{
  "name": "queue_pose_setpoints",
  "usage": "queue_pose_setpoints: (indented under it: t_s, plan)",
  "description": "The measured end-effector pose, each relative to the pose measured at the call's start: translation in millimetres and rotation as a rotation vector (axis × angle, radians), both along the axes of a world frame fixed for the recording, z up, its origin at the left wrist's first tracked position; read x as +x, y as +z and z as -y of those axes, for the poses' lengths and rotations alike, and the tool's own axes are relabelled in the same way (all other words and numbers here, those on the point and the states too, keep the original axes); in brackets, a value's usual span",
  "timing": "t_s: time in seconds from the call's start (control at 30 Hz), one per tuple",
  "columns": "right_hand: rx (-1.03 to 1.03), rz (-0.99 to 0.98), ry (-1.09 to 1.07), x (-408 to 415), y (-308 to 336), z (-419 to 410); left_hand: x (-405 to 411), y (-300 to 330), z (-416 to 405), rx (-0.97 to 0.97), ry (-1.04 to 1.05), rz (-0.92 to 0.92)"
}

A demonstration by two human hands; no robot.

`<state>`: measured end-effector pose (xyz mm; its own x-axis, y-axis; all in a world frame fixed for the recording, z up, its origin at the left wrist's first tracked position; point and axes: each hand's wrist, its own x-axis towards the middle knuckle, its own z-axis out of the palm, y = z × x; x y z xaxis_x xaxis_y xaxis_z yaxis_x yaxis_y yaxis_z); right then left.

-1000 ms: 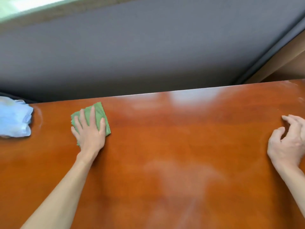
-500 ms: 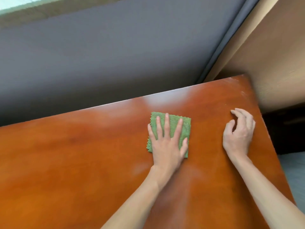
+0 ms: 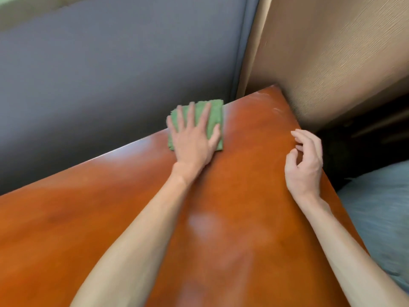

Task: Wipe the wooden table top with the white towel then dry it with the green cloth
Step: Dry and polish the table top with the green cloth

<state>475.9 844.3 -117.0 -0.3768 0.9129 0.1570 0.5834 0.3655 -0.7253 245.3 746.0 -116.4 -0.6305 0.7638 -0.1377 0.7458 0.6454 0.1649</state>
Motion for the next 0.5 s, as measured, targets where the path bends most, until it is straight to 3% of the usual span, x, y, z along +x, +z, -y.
queue_pose_setpoints:
  t_s: [0.13, 0.27, 0.37, 0.5]
  plan:
    - [-0.096, -0.077, -0.187, 31, -2, -17, 20, -1, 43, 0.022, -0.081, -0.08]
    - [-0.326, -0.266, -0.401, 55, -6, -26, 96, -3, 60, 0.083, -0.425, -0.03]
    - [-0.348, -0.325, -0.423, 54, -6, -27, 151, -5, 34, 0.043, -0.696, 0.017]
    - [-0.379, -0.312, -0.407, 48, -7, -31, 164, -2, -35, 0.014, -0.832, 0.016]
